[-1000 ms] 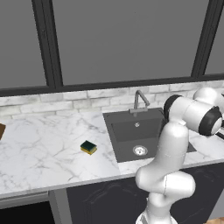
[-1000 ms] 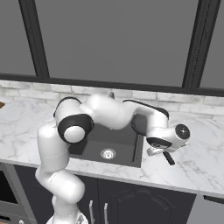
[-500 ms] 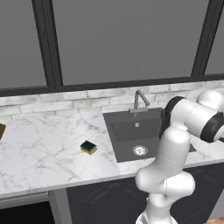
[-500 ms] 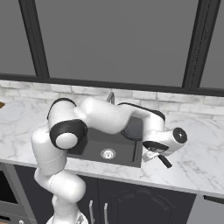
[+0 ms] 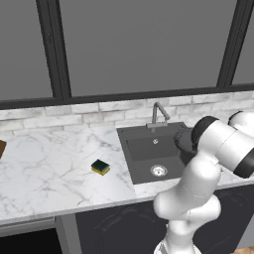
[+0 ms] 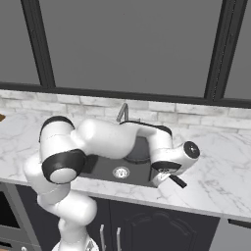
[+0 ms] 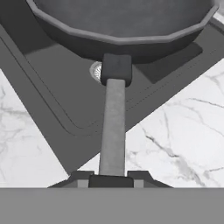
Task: Pick the pan and sponge and place them into the sink. Then turn on the water.
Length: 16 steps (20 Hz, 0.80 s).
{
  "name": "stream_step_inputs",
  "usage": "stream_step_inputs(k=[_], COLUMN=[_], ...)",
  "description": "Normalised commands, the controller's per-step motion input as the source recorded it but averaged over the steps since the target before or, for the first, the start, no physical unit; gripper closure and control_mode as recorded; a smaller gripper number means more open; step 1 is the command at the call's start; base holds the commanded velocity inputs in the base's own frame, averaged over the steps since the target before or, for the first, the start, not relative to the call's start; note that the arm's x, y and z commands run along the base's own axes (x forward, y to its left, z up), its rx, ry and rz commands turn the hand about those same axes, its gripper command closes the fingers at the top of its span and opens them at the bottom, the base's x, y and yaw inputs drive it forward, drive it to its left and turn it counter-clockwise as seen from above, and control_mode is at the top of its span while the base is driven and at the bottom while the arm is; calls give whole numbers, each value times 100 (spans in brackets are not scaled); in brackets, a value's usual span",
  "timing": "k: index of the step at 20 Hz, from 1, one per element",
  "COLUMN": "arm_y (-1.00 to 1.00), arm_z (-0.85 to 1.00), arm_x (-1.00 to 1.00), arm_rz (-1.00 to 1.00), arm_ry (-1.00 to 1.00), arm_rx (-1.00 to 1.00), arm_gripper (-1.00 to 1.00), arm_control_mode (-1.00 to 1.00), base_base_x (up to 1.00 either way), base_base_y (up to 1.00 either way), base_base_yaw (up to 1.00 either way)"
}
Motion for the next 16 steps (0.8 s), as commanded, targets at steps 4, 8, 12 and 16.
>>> stream_step_inputs(k=[4, 8, 12, 16], arm_y=[35, 31, 34, 33], arm_z=[0, 0, -10, -12], arm_x=[-4, 3, 9, 16], arm_rz=[8, 3, -6, -6], arm_ry=[2, 1, -1, -1], arm_rx=[-13, -10, -2, 1], arm_gripper=[100, 100, 100, 100], arm_control_mode=[-100, -100, -100, -100], base_base_x=[0, 0, 0, 0], base_base_y=[0, 0, 0, 0], base_base_yaw=[0, 0, 0, 0])
